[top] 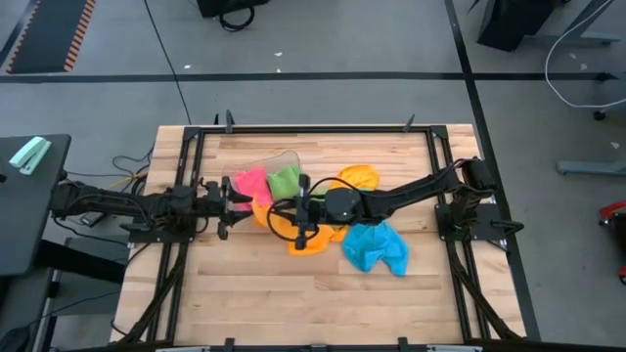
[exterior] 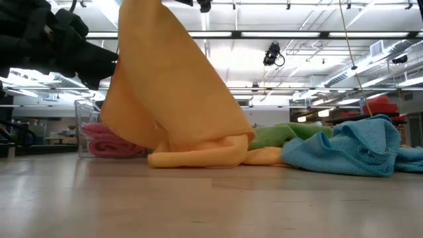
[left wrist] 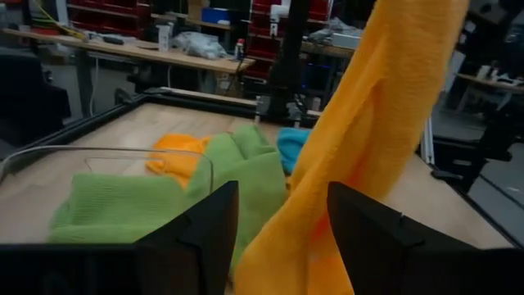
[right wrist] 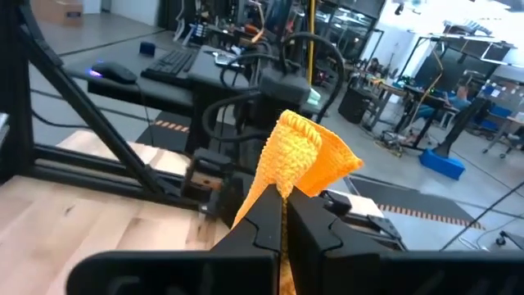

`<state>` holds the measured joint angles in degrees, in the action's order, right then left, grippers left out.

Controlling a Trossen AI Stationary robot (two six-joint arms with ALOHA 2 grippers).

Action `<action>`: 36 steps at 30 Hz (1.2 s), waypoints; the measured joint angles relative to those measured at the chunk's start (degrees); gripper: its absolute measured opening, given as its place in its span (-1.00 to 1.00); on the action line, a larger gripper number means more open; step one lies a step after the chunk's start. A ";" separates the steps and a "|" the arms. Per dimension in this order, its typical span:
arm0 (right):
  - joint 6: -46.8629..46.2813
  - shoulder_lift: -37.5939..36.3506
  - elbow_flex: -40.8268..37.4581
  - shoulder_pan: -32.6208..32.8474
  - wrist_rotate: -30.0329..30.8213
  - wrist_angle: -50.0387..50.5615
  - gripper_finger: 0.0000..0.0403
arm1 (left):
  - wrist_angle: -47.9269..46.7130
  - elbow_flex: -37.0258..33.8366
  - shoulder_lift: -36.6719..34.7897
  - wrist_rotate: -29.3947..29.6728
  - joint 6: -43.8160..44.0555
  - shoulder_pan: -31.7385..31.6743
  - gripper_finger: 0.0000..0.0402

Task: Fold microfiber towels
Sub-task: Fold the bottom yellow microfiber towel

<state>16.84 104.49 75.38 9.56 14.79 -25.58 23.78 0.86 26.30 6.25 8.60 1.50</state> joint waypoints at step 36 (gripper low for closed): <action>-4.88 -2.23 10.93 3.12 0.32 26.83 -0.93 | -3.09 0.03 -0.07 -3.03 3.99 0.00 -0.93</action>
<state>11.96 102.26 86.31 12.69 15.11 1.25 20.69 0.89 26.24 3.23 12.59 1.50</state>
